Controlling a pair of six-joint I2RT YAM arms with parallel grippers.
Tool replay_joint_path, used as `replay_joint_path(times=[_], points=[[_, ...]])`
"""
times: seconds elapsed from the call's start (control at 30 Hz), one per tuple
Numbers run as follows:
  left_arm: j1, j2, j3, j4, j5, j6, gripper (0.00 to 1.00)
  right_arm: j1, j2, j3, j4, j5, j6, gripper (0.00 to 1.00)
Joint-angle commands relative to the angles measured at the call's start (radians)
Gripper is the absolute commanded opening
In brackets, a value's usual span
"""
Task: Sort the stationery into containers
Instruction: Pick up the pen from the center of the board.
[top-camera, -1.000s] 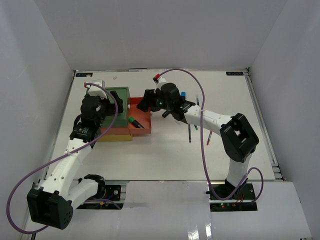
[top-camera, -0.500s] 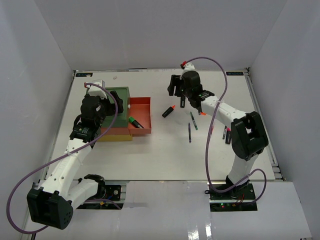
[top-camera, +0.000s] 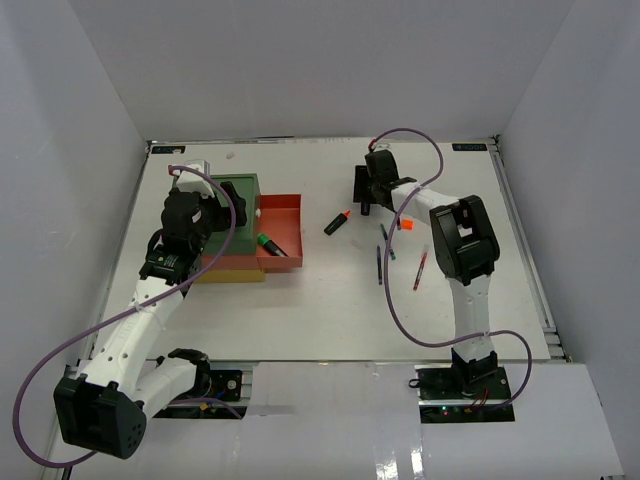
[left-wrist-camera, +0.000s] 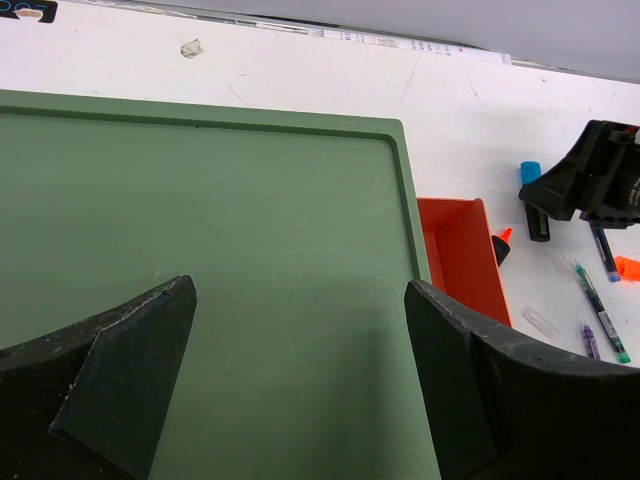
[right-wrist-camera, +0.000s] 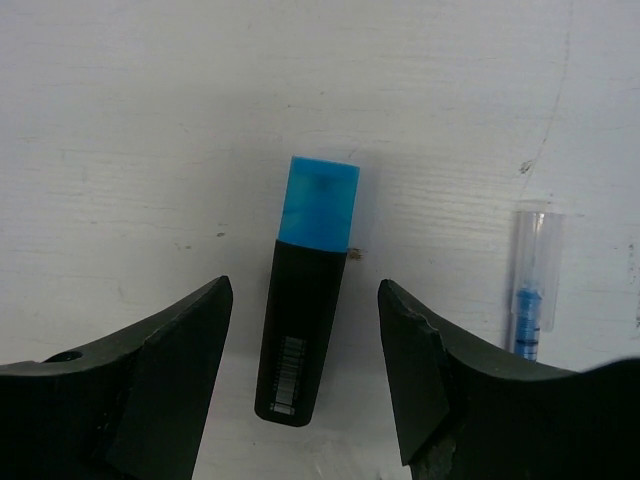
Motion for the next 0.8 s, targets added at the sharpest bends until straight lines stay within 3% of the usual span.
replay_joint_path(times=[0.0,0.3,0.5,0.77], points=[[0.000,0.014,-0.006,-0.108,0.035,-0.024,0.96,-0.003,0.021,0.070,0.004,0.031,0.001,0.66],[0.000,0.016,-0.005,-0.110,0.035,-0.024,0.96,-0.003,0.092,0.097,0.004,0.042,0.004,0.54],[-0.002,0.016,-0.005,-0.110,0.034,-0.024,0.96,-0.004,0.092,0.093,0.004,0.036,0.004,0.36],[0.000,0.016,-0.005,-0.110,0.032,-0.022,0.96,-0.001,-0.037,0.059,0.037,-0.045,-0.002,0.20]])
